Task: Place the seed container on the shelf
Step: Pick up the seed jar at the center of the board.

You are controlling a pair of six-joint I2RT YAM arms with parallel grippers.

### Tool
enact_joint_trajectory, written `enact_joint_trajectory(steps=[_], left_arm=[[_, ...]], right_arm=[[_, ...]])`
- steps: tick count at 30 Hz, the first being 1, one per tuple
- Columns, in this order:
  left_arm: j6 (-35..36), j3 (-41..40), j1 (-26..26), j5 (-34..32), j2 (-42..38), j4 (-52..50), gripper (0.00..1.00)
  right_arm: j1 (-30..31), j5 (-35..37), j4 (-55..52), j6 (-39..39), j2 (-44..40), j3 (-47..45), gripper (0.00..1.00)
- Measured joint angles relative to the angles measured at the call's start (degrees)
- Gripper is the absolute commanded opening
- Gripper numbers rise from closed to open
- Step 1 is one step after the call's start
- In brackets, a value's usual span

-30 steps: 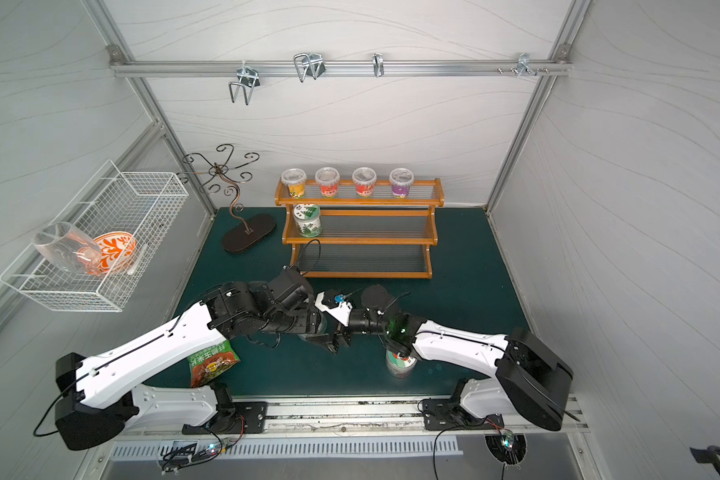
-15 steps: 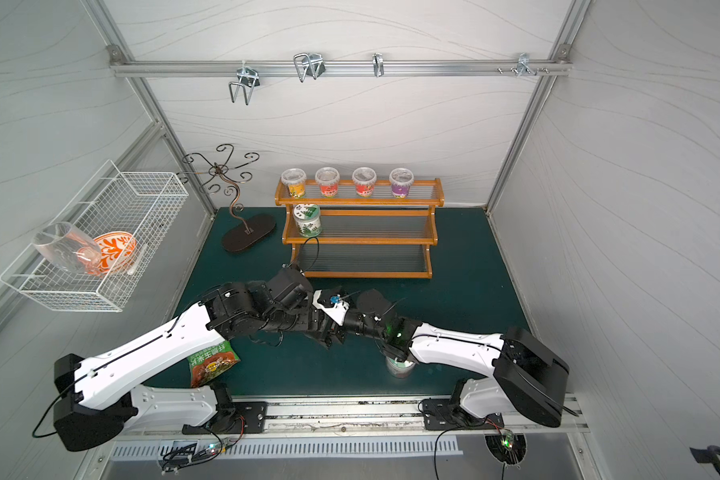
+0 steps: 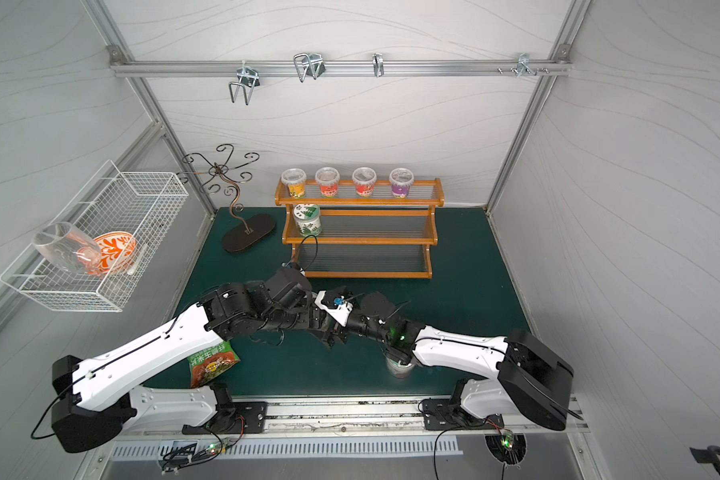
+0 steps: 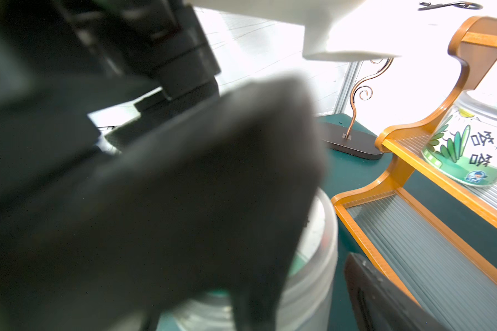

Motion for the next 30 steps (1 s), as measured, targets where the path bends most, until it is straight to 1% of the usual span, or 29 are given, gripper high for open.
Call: enact_joint_trajectory(steps=[6, 17, 19, 20, 23, 25, 28, 30], left_arm=[[-0.83, -0.15, -0.02, 0.81, -0.59, 2.14, 0.69], [-0.94, -0.57, -0.02, 2.78, -0.74, 3.58, 0.68], [-0.92, -0.63, -0.02, 3.13, -0.74, 4.0, 0.68], [-0.92, -0.68, -0.02, 3.23, -0.74, 4.11, 0.68], [-0.74, -0.81, 0.0, 3.5, -0.74, 4.59, 0.68], [-0.5, -0.83, 0.02, 3.54, -0.74, 4.72, 0.68], [-0.37, -0.83, 0.04, 3.56, -0.74, 4.74, 0.72], [-0.04, -0.83, 0.04, 3.56, -0.74, 4.81, 0.8]], right_arm=[[-1.57, -2.71, -0.63, -0.92, -2.23, -2.16, 0.99], [-2.27, -5.33, -1.75, -0.81, -2.45, -1.01, 0.98], [-2.27, -5.31, -1.75, -0.74, -2.45, -0.81, 0.92], [-2.29, -5.25, -1.77, -0.61, -2.45, -0.76, 0.86], [-2.36, -5.11, -1.9, -0.13, -2.45, -0.7, 0.65], [-2.38, -5.03, -1.84, -0.39, -2.45, -0.7, 0.55], [-2.38, -5.01, -1.84, -0.46, -2.47, -0.7, 0.48], [-2.47, -5.01, -1.81, -0.48, -2.49, -0.7, 0.46]])
